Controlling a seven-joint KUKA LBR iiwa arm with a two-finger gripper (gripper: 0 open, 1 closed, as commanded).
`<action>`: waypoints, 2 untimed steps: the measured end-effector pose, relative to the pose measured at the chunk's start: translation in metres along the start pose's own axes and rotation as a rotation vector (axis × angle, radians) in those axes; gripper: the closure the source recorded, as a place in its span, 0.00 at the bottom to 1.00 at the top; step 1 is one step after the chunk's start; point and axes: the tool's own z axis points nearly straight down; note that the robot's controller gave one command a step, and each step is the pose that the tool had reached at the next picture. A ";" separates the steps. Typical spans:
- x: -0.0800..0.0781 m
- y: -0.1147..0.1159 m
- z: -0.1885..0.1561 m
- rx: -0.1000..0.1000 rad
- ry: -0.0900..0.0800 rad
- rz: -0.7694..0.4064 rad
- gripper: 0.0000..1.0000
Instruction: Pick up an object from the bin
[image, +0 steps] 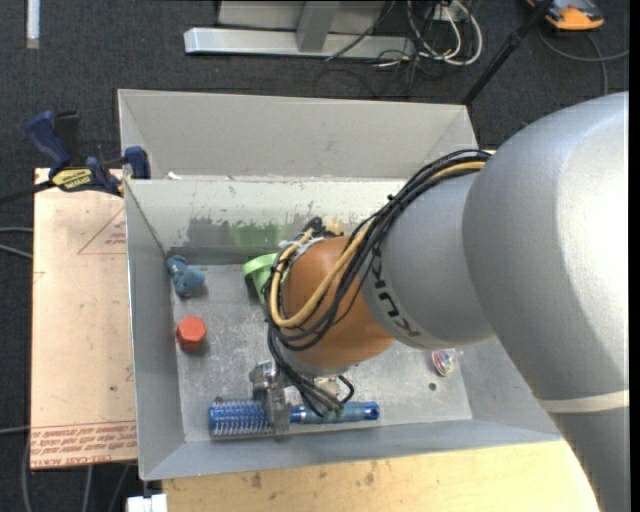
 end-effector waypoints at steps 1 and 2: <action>-0.025 -0.012 -0.161 0.002 0.000 -0.022 1.00; -0.023 -0.012 -0.156 0.001 0.009 -0.023 0.00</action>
Offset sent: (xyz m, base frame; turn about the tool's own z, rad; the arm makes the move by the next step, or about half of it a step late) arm 0.0226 -0.0078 0.1568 -0.0246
